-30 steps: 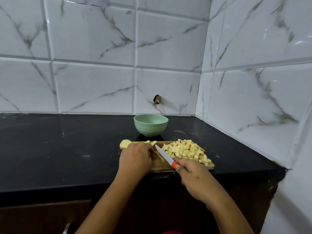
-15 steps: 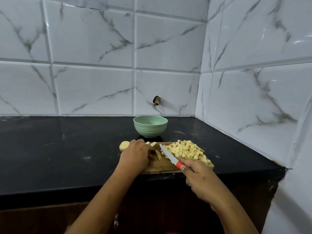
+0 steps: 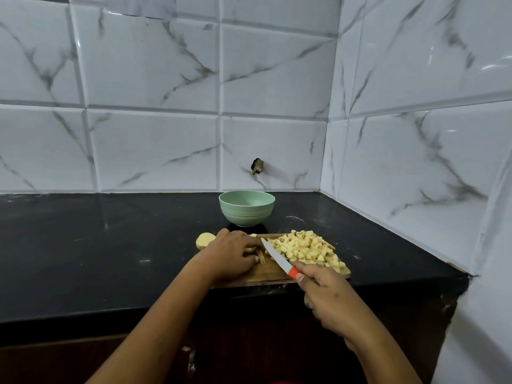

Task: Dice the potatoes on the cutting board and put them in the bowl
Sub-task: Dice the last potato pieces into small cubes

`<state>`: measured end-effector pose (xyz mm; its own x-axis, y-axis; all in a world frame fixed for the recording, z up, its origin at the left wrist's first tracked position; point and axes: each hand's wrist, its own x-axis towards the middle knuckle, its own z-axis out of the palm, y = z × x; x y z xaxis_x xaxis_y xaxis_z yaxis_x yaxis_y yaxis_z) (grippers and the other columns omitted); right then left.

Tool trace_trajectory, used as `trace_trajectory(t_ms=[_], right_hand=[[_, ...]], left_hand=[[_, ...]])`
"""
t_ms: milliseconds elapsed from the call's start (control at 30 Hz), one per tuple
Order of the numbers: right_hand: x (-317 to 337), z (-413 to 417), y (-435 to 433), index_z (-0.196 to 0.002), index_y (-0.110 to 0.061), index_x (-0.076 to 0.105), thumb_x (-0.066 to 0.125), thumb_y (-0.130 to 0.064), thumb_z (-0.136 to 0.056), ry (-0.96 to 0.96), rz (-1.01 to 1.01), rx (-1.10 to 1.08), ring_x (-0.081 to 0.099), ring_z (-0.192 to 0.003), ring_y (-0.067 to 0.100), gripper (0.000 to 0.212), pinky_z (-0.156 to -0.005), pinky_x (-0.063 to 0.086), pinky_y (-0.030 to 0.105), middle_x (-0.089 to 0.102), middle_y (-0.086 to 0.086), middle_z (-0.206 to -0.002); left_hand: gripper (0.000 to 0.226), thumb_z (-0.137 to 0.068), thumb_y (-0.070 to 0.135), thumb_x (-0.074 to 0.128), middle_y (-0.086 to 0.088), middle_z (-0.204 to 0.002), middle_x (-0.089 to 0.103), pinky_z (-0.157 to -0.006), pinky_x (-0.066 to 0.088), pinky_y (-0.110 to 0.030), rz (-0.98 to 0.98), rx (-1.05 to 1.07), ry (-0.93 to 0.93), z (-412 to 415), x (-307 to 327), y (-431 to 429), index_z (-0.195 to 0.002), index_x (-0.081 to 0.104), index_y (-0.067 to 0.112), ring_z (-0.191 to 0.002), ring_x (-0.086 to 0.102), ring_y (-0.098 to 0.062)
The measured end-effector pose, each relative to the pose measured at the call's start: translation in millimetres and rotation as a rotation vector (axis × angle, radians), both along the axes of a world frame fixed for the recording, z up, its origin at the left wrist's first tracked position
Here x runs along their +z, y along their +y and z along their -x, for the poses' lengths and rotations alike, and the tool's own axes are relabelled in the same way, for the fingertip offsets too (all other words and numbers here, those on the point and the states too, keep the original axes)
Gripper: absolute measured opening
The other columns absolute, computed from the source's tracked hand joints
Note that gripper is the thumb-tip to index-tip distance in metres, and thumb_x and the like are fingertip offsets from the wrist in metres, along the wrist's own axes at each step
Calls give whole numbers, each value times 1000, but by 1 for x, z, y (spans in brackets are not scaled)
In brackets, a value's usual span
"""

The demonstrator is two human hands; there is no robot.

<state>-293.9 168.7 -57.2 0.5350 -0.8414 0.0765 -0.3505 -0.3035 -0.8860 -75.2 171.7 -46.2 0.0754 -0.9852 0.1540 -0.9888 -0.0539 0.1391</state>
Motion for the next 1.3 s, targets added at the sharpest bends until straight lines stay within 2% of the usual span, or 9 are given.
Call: trace_trajectory(t_ms=[133,267,333,500,600,700,833,1033,1300], right_hand=[[1,-1,2,-142,-28,43,42,-22,-102,-21,4,-12,38,-47,1,40,-42,30,13,45,-7,-62],[2,1,5,-143,-27,42,40,-22,-103,-1,76,-36,41,-56,0,40,-47,32,13,45,-15,-71],[2,2,7,-144,-28,39,39,-22,-103,31,159,-68,44,-61,2,41,-47,33,11,47,-15,-77],[-4,0,13,-146,-33,35,38,-27,-103,146,376,-145,45,-89,-3,43,-64,36,9,53,-11,-127],[-8,-3,21,-145,-35,36,38,-28,-103,182,442,-145,49,-74,-2,43,-57,40,12,57,-14,-113],[-11,-5,25,-147,-36,33,36,-30,-103,198,477,-177,50,-79,1,44,-72,47,16,58,-12,-118],[-12,-9,24,-147,-35,31,36,-30,-103,221,469,-188,51,-83,2,45,-76,49,19,58,-11,-119],[-8,-7,23,-146,-34,34,34,-29,-104,191,452,-170,51,-74,-2,42,-55,39,11,50,-21,-96],[-4,-3,31,-147,-37,30,34,-31,-104,228,476,-185,49,-71,-1,44,-57,41,13,49,-18,-91]], left_hand=[[33,-95,38,47,9,-130,52,-103,34,-38,56,3,36,-1,-4,-3,-128,50,40,-118,43,-16],[16,-94,32,54,9,-114,57,-99,32,-28,172,-87,34,6,-2,2,-109,58,29,-107,46,-12],[12,-91,33,60,13,-103,56,-86,31,-18,266,-113,30,10,-2,7,-101,60,26,-95,43,-9],[16,-80,37,72,22,-84,51,-70,30,-20,340,-53,153,16,-5,25,-83,57,33,-88,41,-4],[15,-79,33,74,18,-88,58,-72,38,-19,327,-49,271,17,-7,30,-88,63,29,-85,48,-1],[15,-81,30,73,16,-90,58,-73,42,-18,324,-49,310,19,-7,30,-94,67,30,-83,50,0],[14,-85,30,68,12,-94,57,-76,40,-17,256,-44,270,16,-4,24,-98,70,27,-88,50,-3],[15,-86,32,66,9,-101,56,-87,42,-23,230,-37,220,15,-3,17,-100,66,25,-95,50,-7],[17,-87,37,65,14,-95,56,-80,40,-19,307,37,210,20,-9,21,-99,66,25,-90,49,-4]])
